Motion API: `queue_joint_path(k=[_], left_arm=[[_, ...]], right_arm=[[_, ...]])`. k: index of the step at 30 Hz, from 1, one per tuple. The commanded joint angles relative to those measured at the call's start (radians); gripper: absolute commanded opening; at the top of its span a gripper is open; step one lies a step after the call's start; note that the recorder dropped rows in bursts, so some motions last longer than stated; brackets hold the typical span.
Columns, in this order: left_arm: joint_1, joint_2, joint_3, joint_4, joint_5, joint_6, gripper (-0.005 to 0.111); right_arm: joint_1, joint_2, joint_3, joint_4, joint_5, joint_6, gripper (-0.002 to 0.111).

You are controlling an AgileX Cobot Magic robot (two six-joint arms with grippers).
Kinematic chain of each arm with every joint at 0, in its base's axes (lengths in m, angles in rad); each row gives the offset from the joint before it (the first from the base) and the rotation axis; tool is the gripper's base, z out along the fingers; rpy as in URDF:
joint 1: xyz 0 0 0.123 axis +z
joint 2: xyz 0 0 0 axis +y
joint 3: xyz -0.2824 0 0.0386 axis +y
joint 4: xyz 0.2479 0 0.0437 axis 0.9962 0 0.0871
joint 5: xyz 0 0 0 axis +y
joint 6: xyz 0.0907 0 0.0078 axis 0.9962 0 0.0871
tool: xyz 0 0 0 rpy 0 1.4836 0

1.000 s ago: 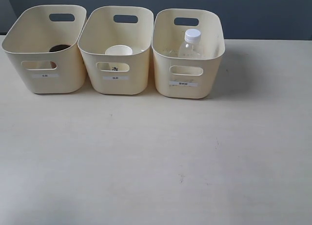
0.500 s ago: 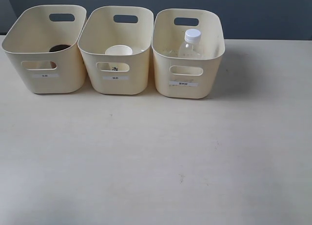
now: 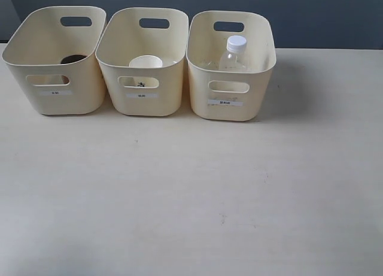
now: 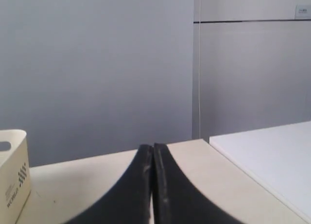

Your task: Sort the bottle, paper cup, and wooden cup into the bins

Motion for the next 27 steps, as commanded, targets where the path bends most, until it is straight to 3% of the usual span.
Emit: queue_joint_path(k=[1,27], left_arm=[[-0.005,-0.003,0.002,-0.004,-0.004,-0.006,0.000],[-0.005,-0.003,0.002,-0.004,-0.004,-0.006,0.000]], right_arm=[[-0.007,-0.007,0.058,-0.007,-0.032,-0.006,-0.001],[0.022,-0.007,0.117,-0.027,0.038,-0.026,-0.001]])
